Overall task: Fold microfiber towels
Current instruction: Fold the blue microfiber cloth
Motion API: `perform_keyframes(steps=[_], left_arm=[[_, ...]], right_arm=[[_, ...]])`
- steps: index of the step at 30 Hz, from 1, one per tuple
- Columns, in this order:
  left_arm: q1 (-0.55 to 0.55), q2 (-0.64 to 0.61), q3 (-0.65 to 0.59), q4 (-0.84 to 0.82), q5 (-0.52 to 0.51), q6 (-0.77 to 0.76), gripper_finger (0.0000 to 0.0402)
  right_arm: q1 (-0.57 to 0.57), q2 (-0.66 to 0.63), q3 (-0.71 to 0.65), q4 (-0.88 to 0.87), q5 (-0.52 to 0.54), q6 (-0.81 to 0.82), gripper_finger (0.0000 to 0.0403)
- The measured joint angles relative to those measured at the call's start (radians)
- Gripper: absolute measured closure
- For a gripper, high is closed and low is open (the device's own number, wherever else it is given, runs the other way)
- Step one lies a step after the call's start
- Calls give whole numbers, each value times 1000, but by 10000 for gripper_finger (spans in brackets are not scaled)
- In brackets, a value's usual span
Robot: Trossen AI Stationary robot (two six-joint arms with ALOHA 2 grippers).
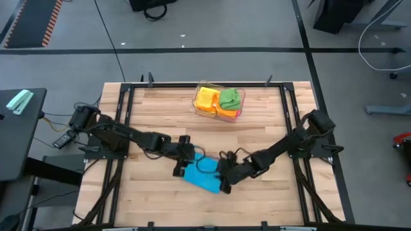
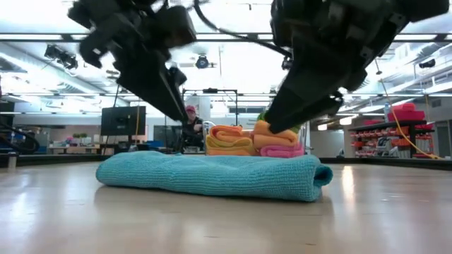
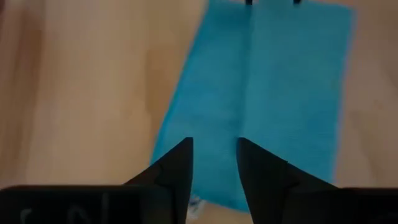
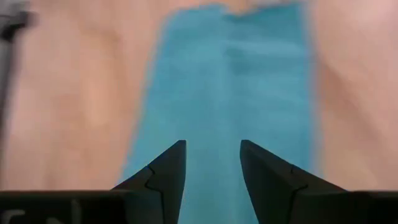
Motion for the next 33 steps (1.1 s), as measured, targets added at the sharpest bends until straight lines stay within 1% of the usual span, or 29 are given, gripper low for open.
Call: perform_keyframes(steps=[1,3,6,9,12,17,20,27,30,33], left_arm=[[21,2,-1,-10,8,-13,266],[59,12,0,-15,58,-22,255],[108,40,-1,-25,141,-41,235],[146,72,0,-19,213,-42,213],[174,112,0,-20,260,-42,191],[196,166,-1,-26,265,-41,169],[195,185,0,-18,265,-40,170],[199,183,0,-9,266,-33,196],[199,192,0,0,267,-32,205],[193,200,1,15,269,-27,214]], right_arm=[[-6,-17,0,-55,7,37,242],[-15,-36,0,-135,7,93,240],[-21,-50,0,-225,1,110,230],[-42,-50,0,-309,-39,143,212],[-73,-40,-2,-320,-78,177,190],[-105,-40,-32,-263,-148,197,164],[-117,-21,-35,-210,-194,205,162],[-115,38,-32,-174,-185,221,181],[-112,43,-32,-175,-170,229,197],[-107,44,-30,-181,-157,227,225]])
